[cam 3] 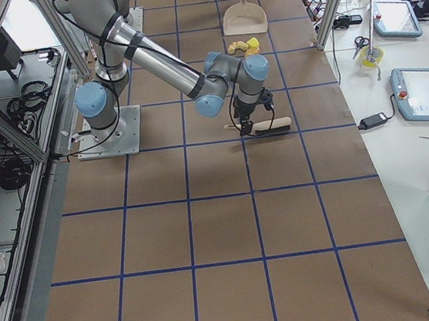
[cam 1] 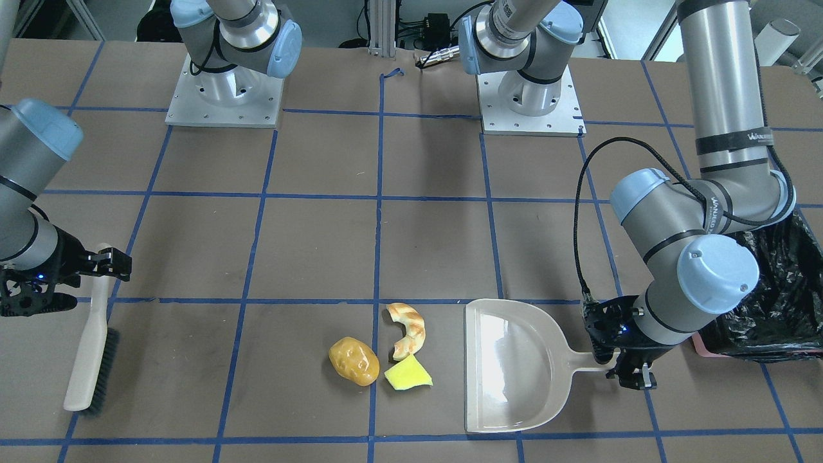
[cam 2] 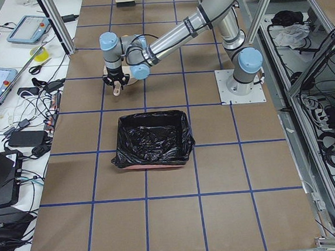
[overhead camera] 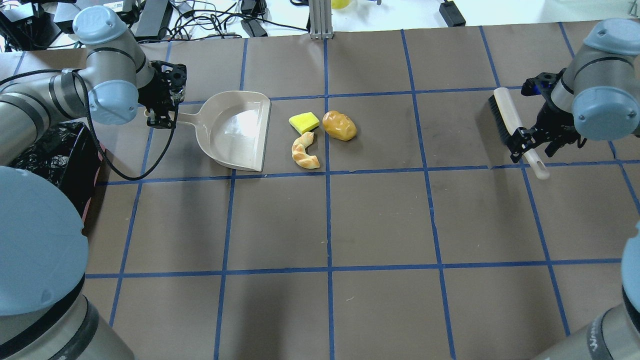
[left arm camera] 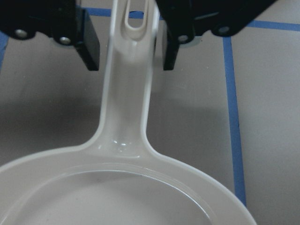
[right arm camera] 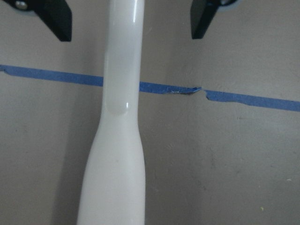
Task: Sweep and dump trash into bin
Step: 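Close the left gripper on the dustpan handle while the right gripper grasps the brush handle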
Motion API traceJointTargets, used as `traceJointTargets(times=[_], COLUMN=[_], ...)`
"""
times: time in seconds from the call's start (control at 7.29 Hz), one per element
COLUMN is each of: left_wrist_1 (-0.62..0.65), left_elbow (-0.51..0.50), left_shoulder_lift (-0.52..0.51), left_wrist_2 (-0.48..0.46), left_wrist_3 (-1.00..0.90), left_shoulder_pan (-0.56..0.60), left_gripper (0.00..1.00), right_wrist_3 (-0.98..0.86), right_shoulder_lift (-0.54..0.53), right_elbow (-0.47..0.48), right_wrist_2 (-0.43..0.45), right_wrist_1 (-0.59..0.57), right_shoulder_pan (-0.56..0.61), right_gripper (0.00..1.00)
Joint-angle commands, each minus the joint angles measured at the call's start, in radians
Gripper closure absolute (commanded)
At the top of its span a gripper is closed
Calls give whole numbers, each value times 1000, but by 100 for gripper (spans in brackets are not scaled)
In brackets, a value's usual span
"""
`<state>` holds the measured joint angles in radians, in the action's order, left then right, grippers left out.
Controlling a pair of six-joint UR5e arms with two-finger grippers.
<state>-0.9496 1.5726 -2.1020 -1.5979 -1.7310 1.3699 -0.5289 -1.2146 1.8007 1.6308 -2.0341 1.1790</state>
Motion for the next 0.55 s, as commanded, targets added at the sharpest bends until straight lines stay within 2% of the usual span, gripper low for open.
traceJointTargets(times=[0.0,0.14,0.27,0.41], left_wrist_1=[0,0,0,-3], left_elbow=[0,0,-2,0], left_shoulder_lift=[0,0,0,10], left_wrist_2=[-2,-2,-5,-8], left_wrist_3=[-2,-5,-10,-12], left_shoulder_pan=[0,0,3,12], left_gripper=[88,98,100,100], right_wrist_3=[4,6,7,7], right_shoulder_lift=[1,1,1,1], right_elbow=[2,3,3,3], right_wrist_2=[1,1,1,3], right_wrist_1=[2,3,3,5], right_shoulder_pan=[-4,-5,-5,-5], right_gripper=[18,21,32,34])
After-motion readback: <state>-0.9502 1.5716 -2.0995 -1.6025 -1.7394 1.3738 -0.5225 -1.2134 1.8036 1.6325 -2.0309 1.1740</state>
